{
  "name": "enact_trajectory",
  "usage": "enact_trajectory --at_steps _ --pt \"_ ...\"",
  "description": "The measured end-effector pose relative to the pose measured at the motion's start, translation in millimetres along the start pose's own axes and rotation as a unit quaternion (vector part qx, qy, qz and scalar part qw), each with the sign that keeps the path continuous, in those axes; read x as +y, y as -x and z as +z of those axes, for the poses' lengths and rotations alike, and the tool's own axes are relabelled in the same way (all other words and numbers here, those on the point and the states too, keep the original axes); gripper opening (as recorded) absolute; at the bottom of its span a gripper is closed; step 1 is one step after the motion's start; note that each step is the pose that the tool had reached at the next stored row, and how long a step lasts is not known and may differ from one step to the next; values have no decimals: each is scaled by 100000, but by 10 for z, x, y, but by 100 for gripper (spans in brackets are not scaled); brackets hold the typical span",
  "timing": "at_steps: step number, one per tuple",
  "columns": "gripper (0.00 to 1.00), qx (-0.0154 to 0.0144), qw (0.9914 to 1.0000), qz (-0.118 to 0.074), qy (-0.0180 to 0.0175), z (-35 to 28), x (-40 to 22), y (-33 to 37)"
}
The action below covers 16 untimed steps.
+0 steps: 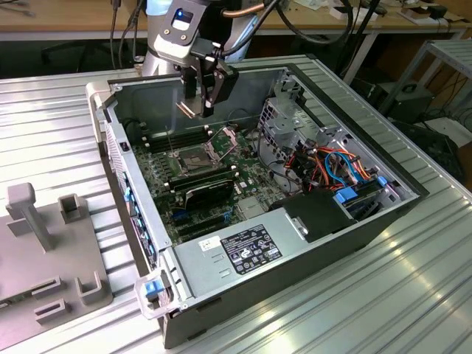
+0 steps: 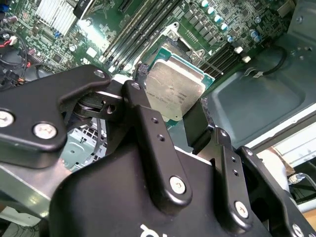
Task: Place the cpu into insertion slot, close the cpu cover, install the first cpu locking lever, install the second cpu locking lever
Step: 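Place the cpu into insertion slot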
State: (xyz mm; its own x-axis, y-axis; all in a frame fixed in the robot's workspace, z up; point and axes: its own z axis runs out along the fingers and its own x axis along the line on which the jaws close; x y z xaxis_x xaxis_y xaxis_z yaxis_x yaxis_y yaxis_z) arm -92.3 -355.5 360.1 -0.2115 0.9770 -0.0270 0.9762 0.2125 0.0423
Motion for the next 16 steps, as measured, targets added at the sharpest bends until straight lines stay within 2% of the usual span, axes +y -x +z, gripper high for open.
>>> enact_trajectory --at_steps 11,13,14,16 --pt "55 10 100000 292 -58 18 4 -18" --pt "55 -51 99987 1597 -97 28 4 -18" --pt "55 -126 99941 3431 -144 41 4 -18" --pt "55 -169 99899 4480 -175 55 4 -20"
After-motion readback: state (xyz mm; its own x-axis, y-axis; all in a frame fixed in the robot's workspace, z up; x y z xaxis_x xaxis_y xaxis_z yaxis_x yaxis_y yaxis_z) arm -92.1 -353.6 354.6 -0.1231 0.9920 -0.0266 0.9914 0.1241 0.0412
